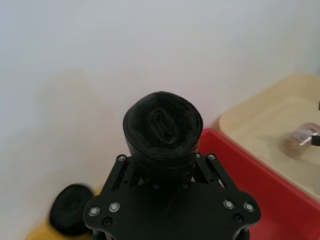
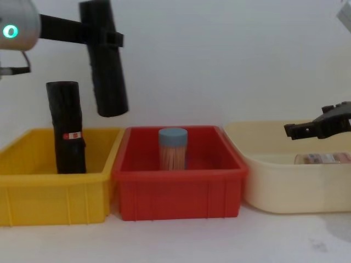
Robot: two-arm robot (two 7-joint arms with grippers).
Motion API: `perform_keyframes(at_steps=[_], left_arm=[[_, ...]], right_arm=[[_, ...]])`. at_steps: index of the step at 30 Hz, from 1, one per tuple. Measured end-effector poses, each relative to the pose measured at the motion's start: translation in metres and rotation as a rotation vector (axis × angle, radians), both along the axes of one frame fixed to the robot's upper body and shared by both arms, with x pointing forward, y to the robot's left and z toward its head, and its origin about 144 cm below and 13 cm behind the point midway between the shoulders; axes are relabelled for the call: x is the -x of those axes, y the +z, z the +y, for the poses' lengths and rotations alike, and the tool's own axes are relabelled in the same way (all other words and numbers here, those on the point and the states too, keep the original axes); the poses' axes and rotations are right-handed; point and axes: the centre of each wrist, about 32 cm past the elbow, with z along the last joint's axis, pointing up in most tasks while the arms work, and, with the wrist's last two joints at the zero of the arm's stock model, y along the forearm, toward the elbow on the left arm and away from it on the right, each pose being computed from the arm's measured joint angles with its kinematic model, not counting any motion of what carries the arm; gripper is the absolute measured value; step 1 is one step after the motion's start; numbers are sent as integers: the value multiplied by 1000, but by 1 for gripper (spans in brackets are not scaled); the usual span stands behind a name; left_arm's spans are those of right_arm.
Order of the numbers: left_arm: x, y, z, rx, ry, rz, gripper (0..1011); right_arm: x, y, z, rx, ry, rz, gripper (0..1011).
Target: Pick up the garbage bag with the one hand and transfer it to the other hand.
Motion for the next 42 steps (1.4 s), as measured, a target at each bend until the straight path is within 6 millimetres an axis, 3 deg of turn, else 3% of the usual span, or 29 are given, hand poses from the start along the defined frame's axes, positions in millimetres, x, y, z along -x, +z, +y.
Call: perform_keyframes(at_steps=[12, 20, 42], left_arm=[[-41, 1, -35, 14, -157, 34, 374], [-59, 4, -57, 38, -245, 29, 371], [-73, 10, -78, 54, -324, 23, 374]], right_arm=[[0, 0, 0, 0, 0, 0, 999], [0, 0, 0, 0, 0, 0, 999], [-4, 8, 8, -50, 116, -28, 999]])
